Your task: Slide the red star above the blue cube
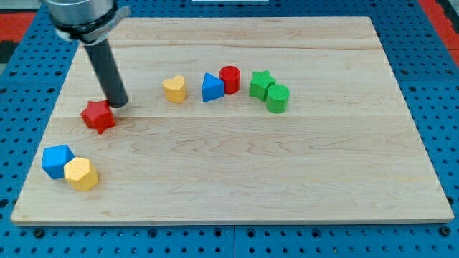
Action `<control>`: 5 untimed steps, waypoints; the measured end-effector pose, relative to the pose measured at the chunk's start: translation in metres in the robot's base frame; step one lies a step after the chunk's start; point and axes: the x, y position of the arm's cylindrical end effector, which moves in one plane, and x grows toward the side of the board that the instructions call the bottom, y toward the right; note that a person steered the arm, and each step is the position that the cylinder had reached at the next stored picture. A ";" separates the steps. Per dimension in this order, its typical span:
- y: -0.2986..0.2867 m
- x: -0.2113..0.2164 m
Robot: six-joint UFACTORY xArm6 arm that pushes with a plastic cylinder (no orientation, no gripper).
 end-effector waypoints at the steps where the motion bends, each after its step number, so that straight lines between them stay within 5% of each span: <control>1: -0.015 0.013; 3: -0.016 0.058; 5: 0.050 0.036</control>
